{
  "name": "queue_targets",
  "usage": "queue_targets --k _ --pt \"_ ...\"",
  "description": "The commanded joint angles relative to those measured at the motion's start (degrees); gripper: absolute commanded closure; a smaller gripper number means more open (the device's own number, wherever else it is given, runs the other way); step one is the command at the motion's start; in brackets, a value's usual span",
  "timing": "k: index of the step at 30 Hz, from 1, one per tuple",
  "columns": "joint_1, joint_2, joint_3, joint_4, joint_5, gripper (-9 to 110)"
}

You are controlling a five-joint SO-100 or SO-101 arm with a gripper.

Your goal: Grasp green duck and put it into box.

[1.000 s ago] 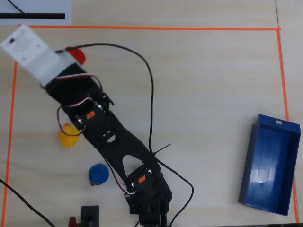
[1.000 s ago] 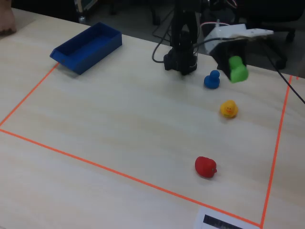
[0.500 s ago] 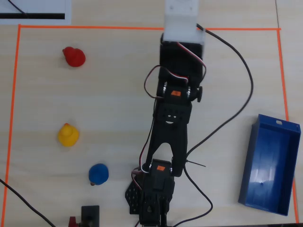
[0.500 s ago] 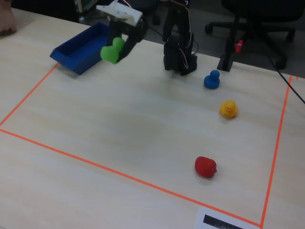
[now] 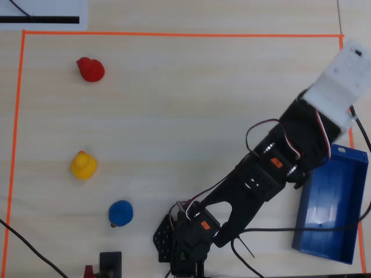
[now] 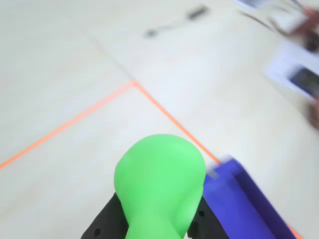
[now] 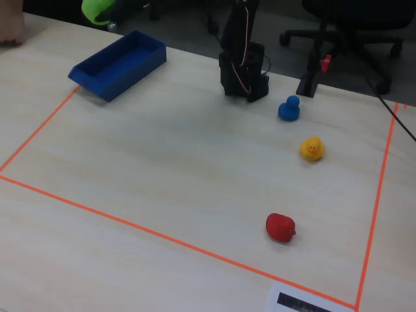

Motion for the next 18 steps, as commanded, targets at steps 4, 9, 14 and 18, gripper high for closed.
queue_targets --k 4,9,14,18 --pt "16.26 2.81 5.54 -1.67 0.70 101" --pt "24.17 1.05 12.74 -3.87 0.00 101" --pt "27.95 -1.05 21.09 -8.17 -1.23 101" --pt "28.83 -2.37 27.16 -12.30 -2.37 101"
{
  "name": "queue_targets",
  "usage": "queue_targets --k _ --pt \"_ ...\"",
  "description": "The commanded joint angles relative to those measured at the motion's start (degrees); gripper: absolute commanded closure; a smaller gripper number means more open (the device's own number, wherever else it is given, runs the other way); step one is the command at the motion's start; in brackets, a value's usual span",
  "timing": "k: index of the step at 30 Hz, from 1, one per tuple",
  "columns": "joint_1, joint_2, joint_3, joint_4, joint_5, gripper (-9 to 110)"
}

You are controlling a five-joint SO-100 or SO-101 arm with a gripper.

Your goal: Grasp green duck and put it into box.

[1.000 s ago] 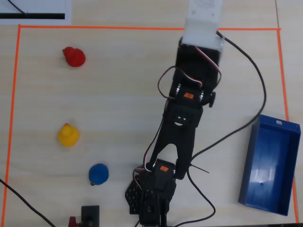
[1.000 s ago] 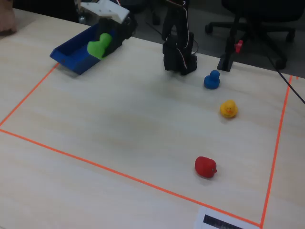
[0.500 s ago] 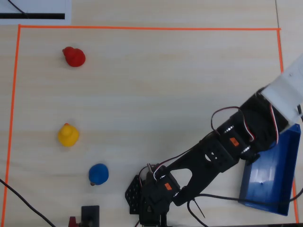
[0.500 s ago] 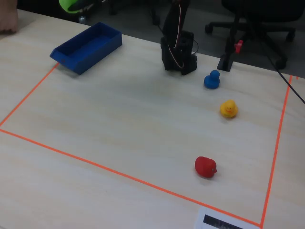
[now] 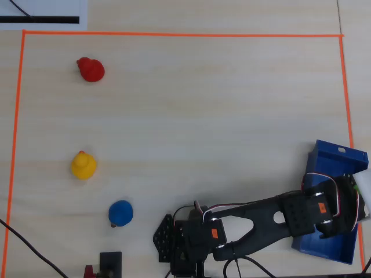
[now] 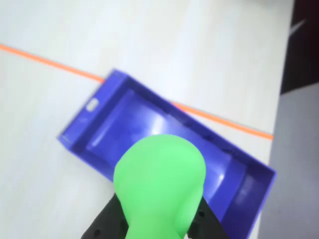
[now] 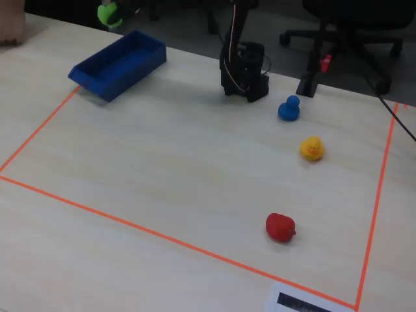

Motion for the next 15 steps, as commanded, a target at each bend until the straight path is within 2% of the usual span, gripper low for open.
queue_targets --k 1,8,15 --pt "0.70 -0.26 3.87 -4.83 -1.23 101" --pt "0.35 -3.52 9.76 -13.36 -1.41 101" --pt "0.18 -8.09 10.55 -16.08 -2.11 101"
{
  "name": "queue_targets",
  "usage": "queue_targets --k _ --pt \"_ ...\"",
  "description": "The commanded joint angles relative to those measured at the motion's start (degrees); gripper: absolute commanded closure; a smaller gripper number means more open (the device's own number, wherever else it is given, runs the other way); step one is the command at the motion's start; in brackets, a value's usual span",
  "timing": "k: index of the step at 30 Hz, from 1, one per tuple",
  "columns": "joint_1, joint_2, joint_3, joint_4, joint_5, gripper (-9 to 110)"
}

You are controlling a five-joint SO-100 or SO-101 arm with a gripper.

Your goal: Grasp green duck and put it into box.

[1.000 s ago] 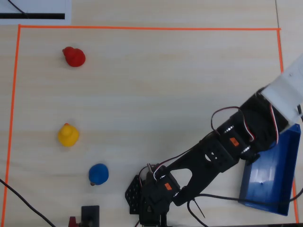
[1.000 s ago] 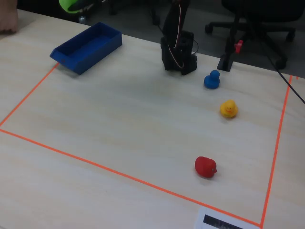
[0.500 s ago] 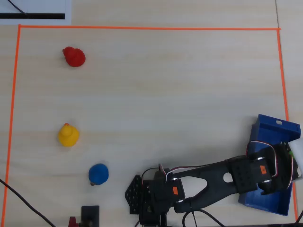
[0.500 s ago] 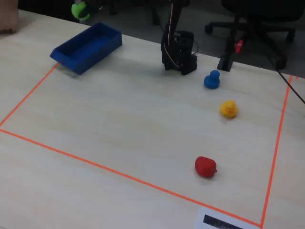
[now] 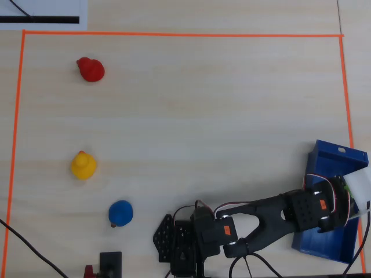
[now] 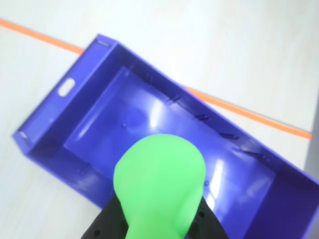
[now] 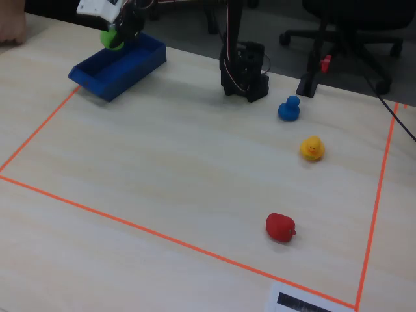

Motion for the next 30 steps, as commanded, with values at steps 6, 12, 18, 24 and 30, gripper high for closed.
queue_targets --k 6,12,18,24,30 --pt "-0.35 -3.78 2.55 -8.35 -2.37 101" --pt "-1.05 -8.26 2.02 -11.51 -2.72 101" --pt "-1.67 -13.10 -1.49 -13.54 -2.81 100" --pt "-1.85 -15.21 -3.96 -11.78 -2.81 96" --pt "-2.64 -16.79 -6.42 -10.46 -2.81 87"
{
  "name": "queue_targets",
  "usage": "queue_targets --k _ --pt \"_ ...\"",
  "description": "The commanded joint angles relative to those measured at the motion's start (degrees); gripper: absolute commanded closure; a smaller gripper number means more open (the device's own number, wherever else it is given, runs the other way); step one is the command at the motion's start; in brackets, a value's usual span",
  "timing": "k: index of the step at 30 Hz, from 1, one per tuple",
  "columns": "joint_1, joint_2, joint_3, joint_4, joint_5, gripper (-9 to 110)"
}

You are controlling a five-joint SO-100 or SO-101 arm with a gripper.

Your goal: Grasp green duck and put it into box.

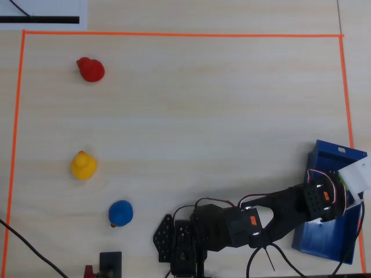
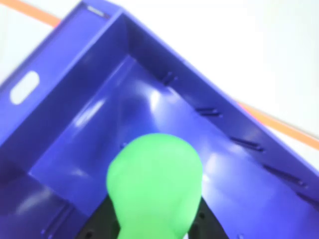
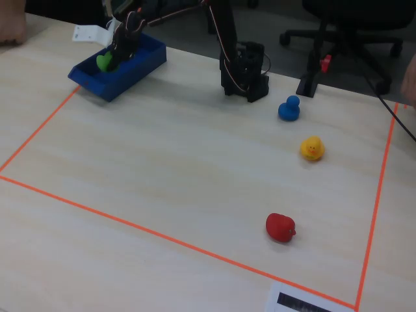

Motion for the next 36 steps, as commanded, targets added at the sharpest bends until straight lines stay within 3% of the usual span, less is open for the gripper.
queue_targets --k 1,15,21,30,36 --pt "-0.97 0.44 -3.87 0.26 -0.26 86" --pt "-3.08 3.08 -5.19 2.90 0.79 83" --pt "-7.82 10.46 -11.07 7.91 7.91 81" --pt "-35.68 29.71 -8.44 22.15 13.62 100" --pt "-59.85 49.75 10.11 29.71 16.00 101"
